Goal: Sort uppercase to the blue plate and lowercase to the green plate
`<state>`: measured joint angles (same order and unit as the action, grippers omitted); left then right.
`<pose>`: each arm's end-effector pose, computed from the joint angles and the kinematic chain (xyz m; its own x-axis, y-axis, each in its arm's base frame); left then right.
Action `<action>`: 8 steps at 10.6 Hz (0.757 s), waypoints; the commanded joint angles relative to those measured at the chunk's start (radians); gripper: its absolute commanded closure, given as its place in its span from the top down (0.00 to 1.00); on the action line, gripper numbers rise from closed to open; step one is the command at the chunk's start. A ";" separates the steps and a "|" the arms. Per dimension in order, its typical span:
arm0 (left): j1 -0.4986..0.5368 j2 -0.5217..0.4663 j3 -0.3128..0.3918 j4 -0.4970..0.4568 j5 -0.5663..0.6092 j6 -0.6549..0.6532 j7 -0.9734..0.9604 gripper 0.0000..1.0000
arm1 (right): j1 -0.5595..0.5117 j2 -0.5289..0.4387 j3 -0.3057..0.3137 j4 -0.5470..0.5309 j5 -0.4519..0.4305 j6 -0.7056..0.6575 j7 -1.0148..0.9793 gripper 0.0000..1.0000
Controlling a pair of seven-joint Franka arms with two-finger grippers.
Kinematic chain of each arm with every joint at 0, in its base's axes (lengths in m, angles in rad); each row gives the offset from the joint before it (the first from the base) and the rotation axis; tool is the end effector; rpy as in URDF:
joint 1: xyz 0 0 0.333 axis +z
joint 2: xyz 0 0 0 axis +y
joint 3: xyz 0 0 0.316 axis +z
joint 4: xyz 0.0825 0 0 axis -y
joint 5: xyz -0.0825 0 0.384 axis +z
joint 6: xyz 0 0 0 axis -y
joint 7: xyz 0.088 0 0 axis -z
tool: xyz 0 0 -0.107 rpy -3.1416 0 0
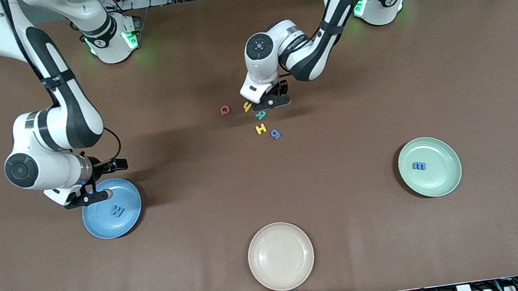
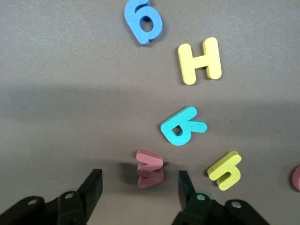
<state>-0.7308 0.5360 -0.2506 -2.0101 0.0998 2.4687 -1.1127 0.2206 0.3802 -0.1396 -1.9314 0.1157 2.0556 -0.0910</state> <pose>0.3335 -0.4962 0.1869 0.9929 0.0818 -0.0868 0.0804 -0.9966 -0.0189 0.5887 0.0568 0.2738 0.9630 0.1119 -0.2450 0.1010 -0.9933 -0.0565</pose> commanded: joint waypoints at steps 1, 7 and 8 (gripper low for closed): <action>-0.006 0.012 0.001 -0.009 0.029 0.030 -0.032 0.71 | 0.069 -0.011 0.003 -0.006 0.002 0.006 0.116 1.00; -0.010 0.025 0.004 -0.006 0.031 0.035 -0.032 0.70 | 0.100 0.012 0.002 0.055 0.001 0.014 0.168 1.00; -0.010 0.028 0.004 -0.006 0.031 0.044 -0.030 0.70 | 0.100 0.014 0.002 0.057 -0.001 0.015 0.168 1.00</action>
<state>-0.7344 0.5608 -0.2506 -2.0134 0.0999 2.4900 -1.1127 0.3282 0.3807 -0.1422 -1.8906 0.1160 2.0790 0.0855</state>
